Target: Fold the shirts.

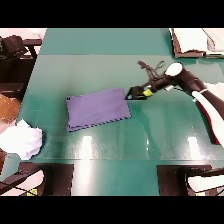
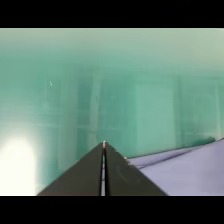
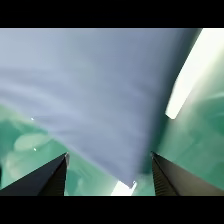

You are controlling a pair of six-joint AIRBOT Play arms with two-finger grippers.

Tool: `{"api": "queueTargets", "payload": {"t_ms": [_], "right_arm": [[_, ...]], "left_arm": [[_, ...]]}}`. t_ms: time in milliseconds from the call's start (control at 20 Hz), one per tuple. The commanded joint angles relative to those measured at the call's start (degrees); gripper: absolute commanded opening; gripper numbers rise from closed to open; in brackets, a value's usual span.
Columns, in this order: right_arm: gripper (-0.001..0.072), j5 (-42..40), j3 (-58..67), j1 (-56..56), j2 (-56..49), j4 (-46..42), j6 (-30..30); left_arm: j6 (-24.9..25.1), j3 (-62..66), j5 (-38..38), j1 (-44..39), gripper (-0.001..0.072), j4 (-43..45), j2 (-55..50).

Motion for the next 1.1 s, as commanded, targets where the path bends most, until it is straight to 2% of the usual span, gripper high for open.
{"api": "queueTargets", "payload": {"t_ms": [0, 200, 450, 500, 550, 600, 700, 750, 900, 1050], "right_arm": [[0.0574, -5.42, -7.67, -4.87, 1.22, -0.66, 1.14], [0.0574, -4.66, -3.63, -1.05, -4.52, -0.44, 1.14], [0.057, -3.39, 7.93, 6.01, -15.91, 8.5, 1.05], [0.0509, -3.39, 10.01, 7.3, -17.59, 9.57, 1.05], [0.0482, -3.43, 12.2, 8.59, -19.1, 9.81, 1.05], [0.039, -3.63, 13.9, 9.62, -20.04, 9.6, 0.98], [0.0072, -3.91, 16.59, 10.75, -20.65, 9.09, 0.83], [0.0018, -3.89, 17.88, 10.71, -20.63, 8.48, 0.7], [0.0017, -2.45, 21.53, 8.09, -19.21, 4.61, 1.27], [0.0017, -2.36, 21.66, 0.35, -13.14, -1.29, 4.04]], "left_arm": [[0.09, -0.15, -0.35, 0.04, 0.0028, -0.2, -0.04], [0.09, -0.15, -0.39, 0.04, 0.0028, -0.2, -0.04], [0.11, -0.15, -0.74, 0.04, 0.0028, -1.75, -0.04], [0.11, -0.15, -0.87, 0.04, 0.0028, -2.6, -0.04], [0.11, -0.17, -0.85, 0.04, 0.0027, -3.32, -0.04], [0.11, -0.15, -0.9, 0.04, 0.0027, -3.65, -0.04], [0.09, -0.17, -1.49, 0.04, 0.0027, -3.72, -0.04], [0.11, -0.17, -1.99, 0.02, 0.0027, -3.93, -0.04], [0.11, -0.17, -2.29, -3.19, 0.0027, -3.76, -0.04], [0.13, -0.17, -1.38, -9.09, 0.0027, -3.65, -0.04]]}}
